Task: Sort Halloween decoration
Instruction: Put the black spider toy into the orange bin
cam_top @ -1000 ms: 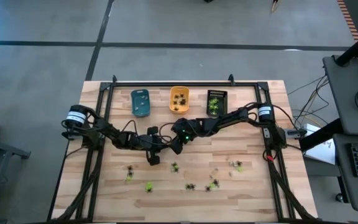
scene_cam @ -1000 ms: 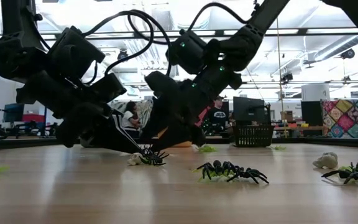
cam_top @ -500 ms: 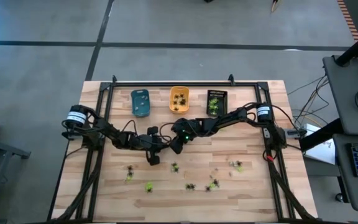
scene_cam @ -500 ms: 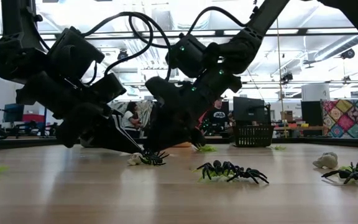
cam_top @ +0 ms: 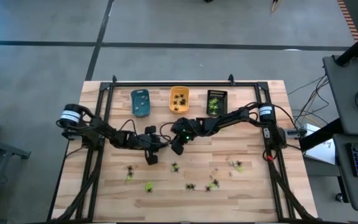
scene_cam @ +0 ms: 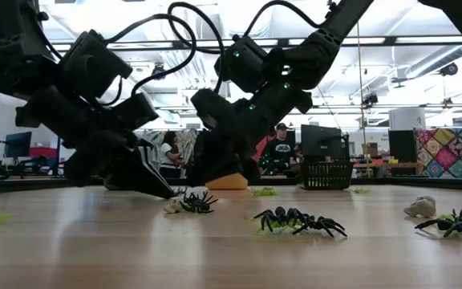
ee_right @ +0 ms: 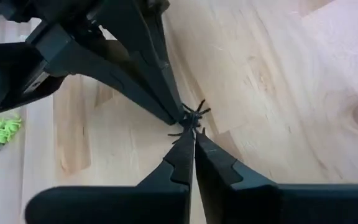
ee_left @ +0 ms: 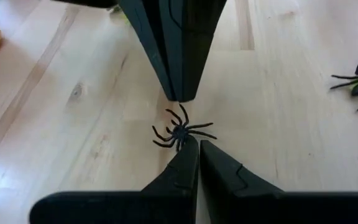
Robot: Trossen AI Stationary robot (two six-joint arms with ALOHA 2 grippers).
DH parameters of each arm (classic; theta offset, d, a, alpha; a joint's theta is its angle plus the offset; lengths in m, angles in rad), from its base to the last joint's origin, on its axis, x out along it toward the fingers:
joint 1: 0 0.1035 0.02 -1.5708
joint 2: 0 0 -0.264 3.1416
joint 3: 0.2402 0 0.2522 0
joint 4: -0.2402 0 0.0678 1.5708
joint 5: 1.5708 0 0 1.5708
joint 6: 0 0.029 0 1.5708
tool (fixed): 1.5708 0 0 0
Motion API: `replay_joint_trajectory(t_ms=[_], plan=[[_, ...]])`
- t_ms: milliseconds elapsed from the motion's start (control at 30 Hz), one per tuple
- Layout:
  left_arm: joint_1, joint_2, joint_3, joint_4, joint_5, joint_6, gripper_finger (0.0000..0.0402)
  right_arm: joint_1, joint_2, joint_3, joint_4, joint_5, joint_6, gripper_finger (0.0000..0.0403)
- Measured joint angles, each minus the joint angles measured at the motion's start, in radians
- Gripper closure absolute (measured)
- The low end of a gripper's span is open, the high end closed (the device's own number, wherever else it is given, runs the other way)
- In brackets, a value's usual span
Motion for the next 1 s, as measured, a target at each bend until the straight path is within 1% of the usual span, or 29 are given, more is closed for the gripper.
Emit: replay_joint_trajectory(t_ms=[200, 400, 533, 733, 767, 800, 867, 900, 933, 1000], plan=[[0.0, -0.004, 0.005, -0.062, -0.001, -0.022, 0.0401, 0.0, -0.002, 0.0, 0.0, 0.001, 0.004, 0.0394], [-0.001, 0.006, 0.005, -0.069, 0.016, -0.023, 0.0401, 0.0, -0.002, 0.011, 0.0, 0.006, 0.018, 0.0387], [-0.002, 0.014, 0.005, -0.067, 0.018, -0.023, 0.0401, 0.0, -0.004, 0.041, -0.005, 0.008, 0.002, 0.0361], [-0.002, 0.015, 0.005, -0.066, 0.02, -0.023, 0.0401, -0.001, -0.004, 0.079, -0.082, 0.008, -0.021, 0.0312], [-0.002, 0.016, 0.005, -0.066, 0.02, -0.023, 0.0401, 0.0, -0.004, 0.079, -0.083, 0.008, -0.057, 0.0305], [-0.002, 0.016, 0.005, -0.066, 0.021, -0.023, 0.0401, 0.0, -0.004, 0.079, -0.083, 0.008, -0.135, 0.0299], [-0.002, 0.016, 0.004, -0.065, 0.022, -0.023, 0.0401, 0.008, -0.004, 0.076, -0.093, 0.012, -0.343, 0.0288], [-0.002, 0.016, 0.004, -0.064, 0.023, -0.023, 0.0401, 0.011, -0.005, 0.074, -0.107, 0.009, -0.412, 0.0284], [-0.002, 0.017, 0.003, -0.063, 0.024, -0.023, 0.0401, 0.014, -0.005, 0.071, -0.11, -0.002, -0.464, 0.028], [-0.002, 0.017, 0.003, -0.061, 0.024, -0.023, 0.0401, 0.017, -0.005, 0.068, -0.11, -0.04, -0.512, 0.0274]])
